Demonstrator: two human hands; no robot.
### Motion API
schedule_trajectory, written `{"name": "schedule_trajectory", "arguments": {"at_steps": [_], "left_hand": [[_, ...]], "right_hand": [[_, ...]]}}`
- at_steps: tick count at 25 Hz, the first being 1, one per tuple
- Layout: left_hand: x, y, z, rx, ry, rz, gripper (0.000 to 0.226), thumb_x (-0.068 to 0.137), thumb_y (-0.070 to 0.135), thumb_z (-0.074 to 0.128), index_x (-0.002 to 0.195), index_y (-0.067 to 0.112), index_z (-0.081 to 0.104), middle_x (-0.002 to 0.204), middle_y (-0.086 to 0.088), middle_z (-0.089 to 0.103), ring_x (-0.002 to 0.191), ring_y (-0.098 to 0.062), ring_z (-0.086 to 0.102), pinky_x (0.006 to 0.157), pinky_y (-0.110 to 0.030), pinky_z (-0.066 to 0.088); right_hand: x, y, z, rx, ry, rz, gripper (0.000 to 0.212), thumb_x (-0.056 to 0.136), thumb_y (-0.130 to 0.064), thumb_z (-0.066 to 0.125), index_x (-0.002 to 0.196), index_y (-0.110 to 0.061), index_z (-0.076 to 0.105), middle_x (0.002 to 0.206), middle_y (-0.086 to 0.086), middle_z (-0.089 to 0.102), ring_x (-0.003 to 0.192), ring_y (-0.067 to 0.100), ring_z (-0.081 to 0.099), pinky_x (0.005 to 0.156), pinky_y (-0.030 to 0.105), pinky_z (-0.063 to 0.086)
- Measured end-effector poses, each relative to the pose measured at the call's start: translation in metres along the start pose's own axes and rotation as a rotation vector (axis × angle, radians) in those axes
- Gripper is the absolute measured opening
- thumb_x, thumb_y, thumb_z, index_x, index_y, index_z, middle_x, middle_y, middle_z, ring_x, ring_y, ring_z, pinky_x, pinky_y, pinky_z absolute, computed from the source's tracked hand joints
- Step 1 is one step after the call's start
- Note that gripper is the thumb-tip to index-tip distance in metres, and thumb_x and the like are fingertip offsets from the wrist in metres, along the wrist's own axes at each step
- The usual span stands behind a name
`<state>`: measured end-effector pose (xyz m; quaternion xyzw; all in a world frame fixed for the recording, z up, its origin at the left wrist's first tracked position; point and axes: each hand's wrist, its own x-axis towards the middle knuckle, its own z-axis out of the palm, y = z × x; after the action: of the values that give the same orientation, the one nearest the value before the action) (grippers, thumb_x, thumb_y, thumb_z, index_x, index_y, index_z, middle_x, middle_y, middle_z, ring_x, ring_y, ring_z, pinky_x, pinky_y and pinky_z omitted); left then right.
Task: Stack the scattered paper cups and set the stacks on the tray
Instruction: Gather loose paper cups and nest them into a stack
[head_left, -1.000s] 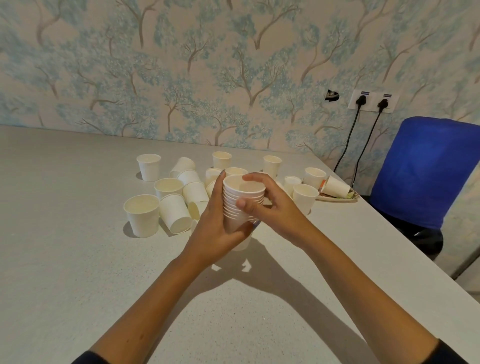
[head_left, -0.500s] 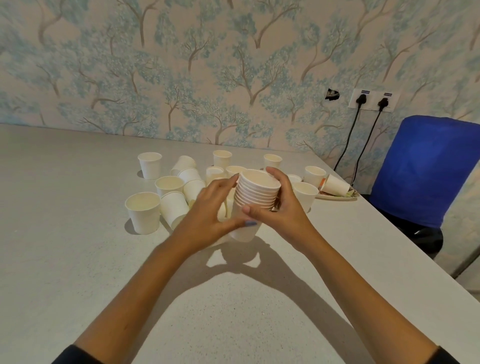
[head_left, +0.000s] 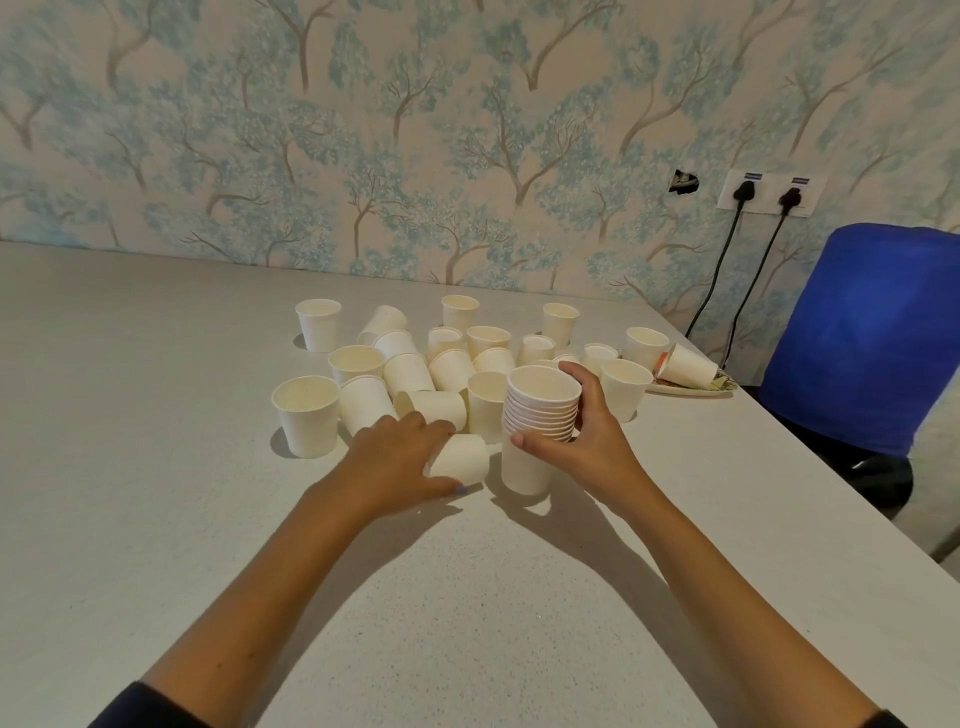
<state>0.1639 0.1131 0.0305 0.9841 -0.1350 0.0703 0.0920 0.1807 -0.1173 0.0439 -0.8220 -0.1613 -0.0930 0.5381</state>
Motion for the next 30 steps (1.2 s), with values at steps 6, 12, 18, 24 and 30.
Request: {"name": "schedule_trajectory", "arguments": {"at_steps": [6,12,18,24,30], "left_hand": [[-0.001,0.004,-0.002,-0.211,-0.081,-0.079,0.079,0.071,0.054,0.072,0.130,0.028,0.026,0.128,-0.001,0.046,0.102,-0.018,0.051,0.079,-0.031,0.050],[0.013,0.006,-0.064,-0.401,0.161,-0.092,0.062,0.070,0.065,0.066,0.110,0.032,0.031,0.110,0.001,0.049,0.082,-0.008,0.051,0.060,-0.026,0.046],[0.032,0.047,-0.096,-0.409,0.368,0.150,0.077,0.072,0.077,0.048,0.141,0.046,0.031,0.118,0.007,0.041,0.101,-0.006,0.038,0.079,-0.023,0.032],[0.058,0.077,-0.071,-0.234,0.250,0.270,0.073,0.080,0.067,0.053,0.144,0.040,0.032,0.130,-0.002,0.050,0.118,-0.021,0.046,0.086,-0.027,0.034],[0.061,0.083,-0.032,-0.172,0.178,0.351,0.056,0.089,0.058,0.046,0.141,0.037,0.040,0.130,-0.007,0.050,0.114,-0.027,0.048,0.093,-0.042,0.044]], "right_hand": [[-0.005,0.005,-0.005,-0.023,0.008,0.037,0.090,0.060,-0.043,0.086,0.125,-0.055,0.025,0.112,-0.047,0.039,0.102,-0.020,0.047,0.070,0.004,0.044],[-0.006,0.014,-0.007,-0.037,-0.001,0.044,0.090,0.065,-0.036,0.085,0.131,-0.044,0.024,0.121,-0.026,0.043,0.110,0.003,0.048,0.080,0.012,0.044],[-0.004,0.019,-0.006,-0.055,-0.017,0.052,0.094,0.062,-0.041,0.085,0.132,-0.046,0.023,0.118,-0.032,0.042,0.107,0.002,0.049,0.081,0.016,0.046],[-0.002,0.024,-0.005,-0.043,-0.010,0.095,0.115,0.059,-0.040,0.085,0.141,-0.044,0.005,0.114,-0.033,0.046,0.098,-0.007,0.054,0.078,0.011,0.046],[0.003,0.026,0.000,-0.035,0.003,0.120,0.119,0.058,-0.031,0.088,0.141,-0.047,0.004,0.105,-0.029,0.047,0.094,-0.003,0.053,0.080,0.017,0.046]]}}
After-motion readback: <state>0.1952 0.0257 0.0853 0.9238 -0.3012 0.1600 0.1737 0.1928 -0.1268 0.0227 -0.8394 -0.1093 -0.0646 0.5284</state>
